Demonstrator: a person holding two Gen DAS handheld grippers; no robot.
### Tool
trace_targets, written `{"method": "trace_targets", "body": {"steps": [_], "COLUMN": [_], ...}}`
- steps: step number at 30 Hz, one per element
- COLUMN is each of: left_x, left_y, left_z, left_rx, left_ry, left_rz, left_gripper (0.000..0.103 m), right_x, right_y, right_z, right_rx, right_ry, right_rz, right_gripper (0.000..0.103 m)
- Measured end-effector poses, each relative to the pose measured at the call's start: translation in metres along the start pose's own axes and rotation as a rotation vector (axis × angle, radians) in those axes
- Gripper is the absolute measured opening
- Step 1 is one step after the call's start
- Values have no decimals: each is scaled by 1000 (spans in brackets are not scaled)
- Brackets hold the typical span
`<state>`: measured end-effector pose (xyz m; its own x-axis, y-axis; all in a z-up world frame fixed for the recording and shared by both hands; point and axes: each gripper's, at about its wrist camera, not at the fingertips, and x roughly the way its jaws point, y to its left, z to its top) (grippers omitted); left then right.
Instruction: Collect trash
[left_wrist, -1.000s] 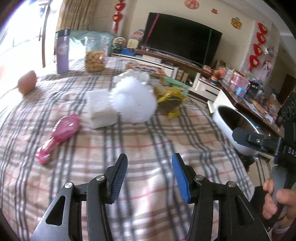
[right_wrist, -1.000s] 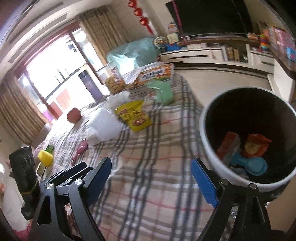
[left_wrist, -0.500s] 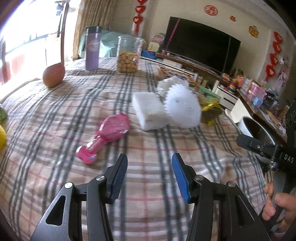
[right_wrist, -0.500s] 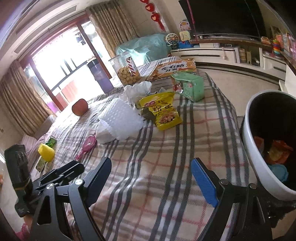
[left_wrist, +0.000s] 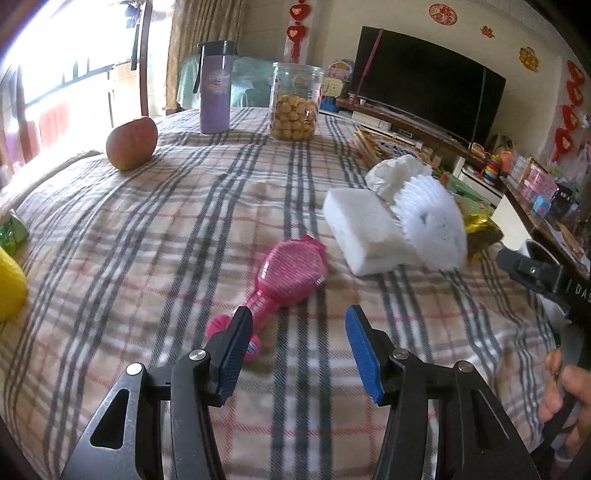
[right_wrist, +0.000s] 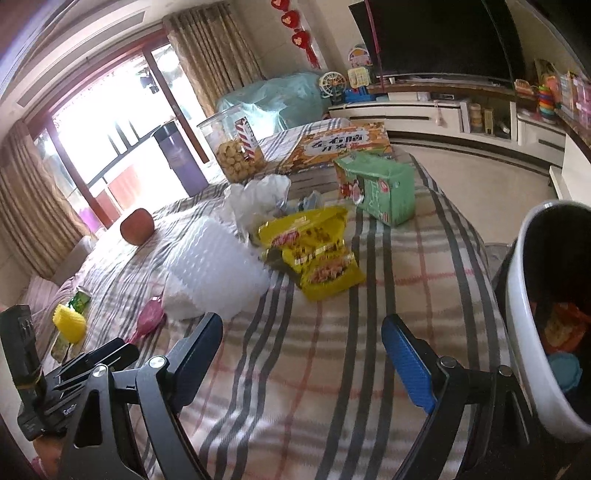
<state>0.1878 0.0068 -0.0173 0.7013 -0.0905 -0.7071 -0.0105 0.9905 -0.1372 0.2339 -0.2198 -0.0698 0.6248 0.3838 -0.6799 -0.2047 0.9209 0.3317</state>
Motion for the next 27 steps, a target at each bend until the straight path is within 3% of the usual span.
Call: {"method": "trace_targets", "body": {"steps": [8,9,10,12,14,19,20,21,22,27], "left_x": [27,29,30,32,31,25,22,20,16,4], "left_y": [6,6,6,5,5,2,1,-1,-3,-15], "left_z": [11,12,12,13,12,7,5,3,2,-8], "left_rx": [24,25,25,28,31,43,43,45,47,56], "left_ry": [58,58,61,64,60,42,38,31,27,23], "left_rz": [21,21,17,14,0,-11,-18,-29,-33,-79], "left_gripper": [52,50,46,25,23,20,15,2,0,0], "right_x": [21,23,25,29,30,15,14,10,8,-8], "right_y": [-6,-6,-6,-7,-10,-11,-12,-13,-13,-18], "right_z": [17,18,18,17,16,12,10,8,6,-6], "right_rx": [-14,-18,-26,-28,-18,-22,-23,-21,-19,5], "right_ry": [-11,-12,-11,4,12,-8,-8,-9,-8,-9], "right_rz": [-53,-57,-66,-72,-63,-36,-33,-28,-22,6], "right_gripper": [88,84,78,38,15,6,5,4,4,2]}}
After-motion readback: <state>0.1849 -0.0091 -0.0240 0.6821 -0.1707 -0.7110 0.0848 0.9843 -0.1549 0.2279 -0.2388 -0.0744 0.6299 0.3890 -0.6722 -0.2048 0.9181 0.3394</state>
